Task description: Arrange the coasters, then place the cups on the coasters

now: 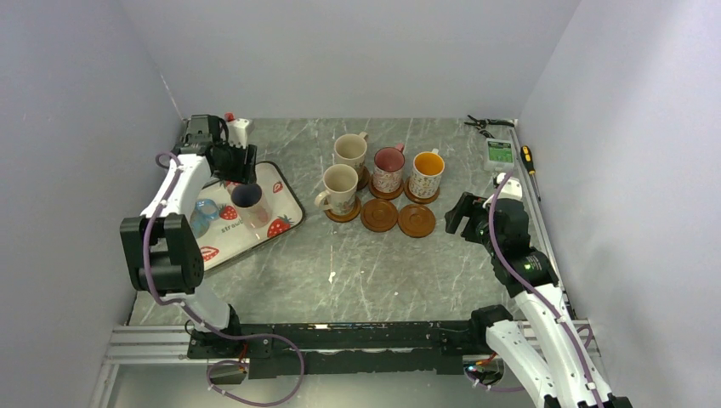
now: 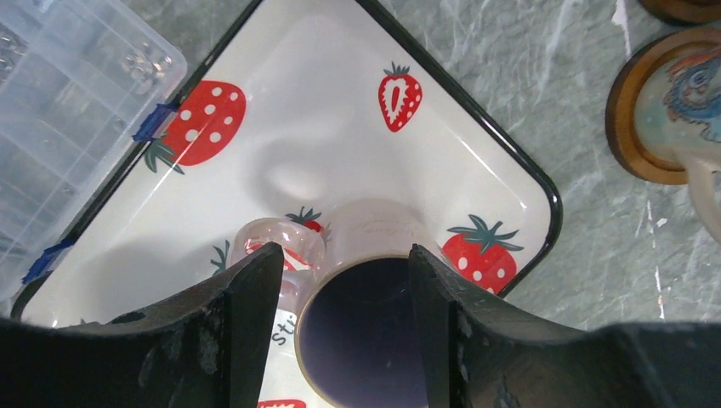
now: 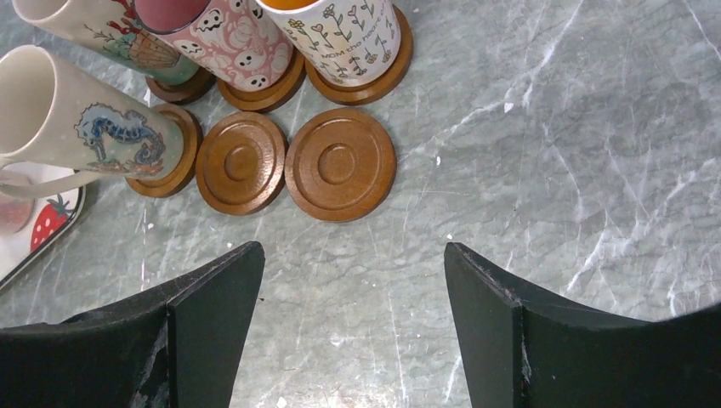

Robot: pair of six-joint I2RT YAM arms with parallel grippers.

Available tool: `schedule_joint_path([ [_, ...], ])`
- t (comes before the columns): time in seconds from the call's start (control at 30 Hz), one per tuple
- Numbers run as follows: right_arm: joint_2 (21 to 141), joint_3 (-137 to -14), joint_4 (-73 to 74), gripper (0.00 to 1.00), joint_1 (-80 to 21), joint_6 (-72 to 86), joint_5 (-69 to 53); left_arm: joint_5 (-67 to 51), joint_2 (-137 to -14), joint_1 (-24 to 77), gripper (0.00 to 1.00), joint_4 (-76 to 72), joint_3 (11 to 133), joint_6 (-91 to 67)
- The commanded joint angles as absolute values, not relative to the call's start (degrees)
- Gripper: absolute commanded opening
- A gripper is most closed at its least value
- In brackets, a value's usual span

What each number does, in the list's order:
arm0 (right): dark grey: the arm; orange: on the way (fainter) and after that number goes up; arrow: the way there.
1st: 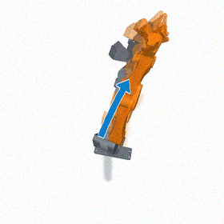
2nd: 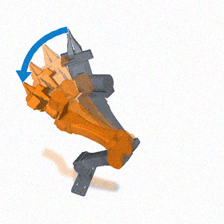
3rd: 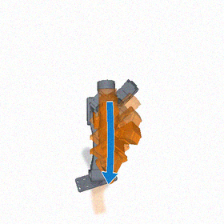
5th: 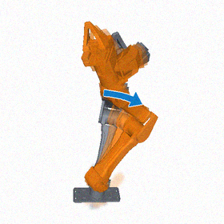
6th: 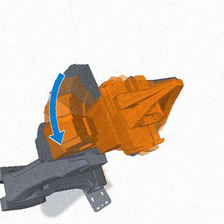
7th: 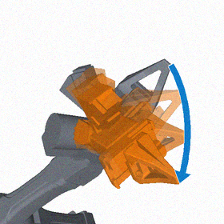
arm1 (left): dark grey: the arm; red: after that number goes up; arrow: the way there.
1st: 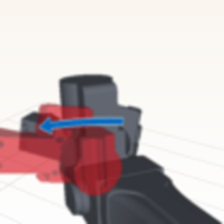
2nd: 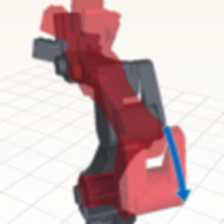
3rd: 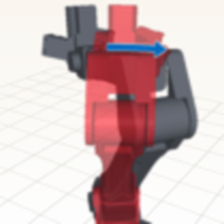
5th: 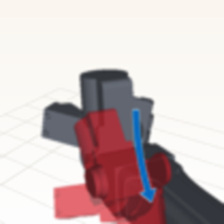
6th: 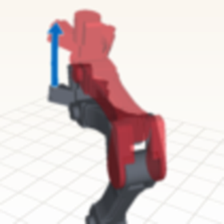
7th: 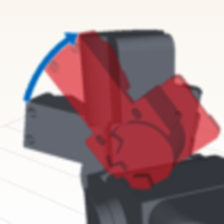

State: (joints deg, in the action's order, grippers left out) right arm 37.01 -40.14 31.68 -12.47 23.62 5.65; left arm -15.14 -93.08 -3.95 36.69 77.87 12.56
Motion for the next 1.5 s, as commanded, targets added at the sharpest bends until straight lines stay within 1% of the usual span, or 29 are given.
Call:
schedule_joint_path([
  [0.0, 36.68, -42.74, 31.87, 0.82, -12.24, 23.99, 5.89, -16.57, -95.00, -4.21, 0.61, 36.68, 79.80, 15.51],
  [0.13, 36.69, -42.97, 32.33, 0.82, -12.28, 23.91, 6.25, -17.64, -94.25, -4.81, 0.61, 33.83, 76.94, 15.68],
  [0.3, 36.81, -42.66, 32.16, 0.82, -12.23, 24.16, 6.10, -18.76, -96.14, -4.99, 0.57, 34.84, 77.46, 15.90],
  [0.43, 36.59, -42.29, 32.08, 0.82, -12.24, 24.48, 6.02, -18.29, -95.68, -5.06, 0.58, 34.76, 77.12, 14.87],
  [0.6, 36.59, -42.03, 32.16, 0.82, -12.22, 24.52, 6.06, -21.52, -93.28, -6.46, 0.62, 33.13, 75.19, 14.48],
  [0.77, 36.99, -42.01, 31.78, 0.82, -12.26, 24.52, 5.72, -23.06, -94.58, -6.46, 0.61, 32.97, 75.79, 15.25],
  [1.0, 37.31, -41.95, 31.82, 0.82, -12.29, 24.64, 5.62, -24.89, -97.12, -6.46, 0.50, 32.63, 77.64, 14.49],
  [1.1, 37.19, -41.78, 31.74, 0.82, -12.22, 24.79, 5.54, -23.91, -96.20, -6.14, 0.43, 32.15, 76.54, 14.43],
  [1.17, 37.04, -41.78, 31.73, 0.82, -12.26, 24.87, 5.50, -21.05, -95.05, -5.53, 0.36, 32.19, 75.49, 13.78],
  [1.2, 37.08, -41.83, 31.85, 0.82, -12.22, 24.92, 5.50, -18.09, -94.33, -5.01, 0.30, 32.49, 74.79, 13.01],
  [1.23, 36.97, -41.92, 31.95, 0.82, -12.26, 24.82, 5.65, -14.71, -93.38, -3.96, 0.28, 32.76, 73.96, 12.18],
  [1.33, 36.51, -41.82, 32.20, 0.82, -12.26, 24.63, 6.33, -4.51, -90.35, -0.39, 0.24, 32.74, 71.49, 8.33],
  [1.43, 36.66, -41.61, 32.00, 0.82, -12.26, 24.30, 6.35, -1.80, -89.30, 1.62, 0.22, 36.48, 71.54, 3.69],
  [1.47, 36.99, -41.66, 31.92, 0.82, -12.22, 24.33, 6.22, -1.05, -89.42, 1.66, 0.24, 38.42, 71.86, 2.26],
])
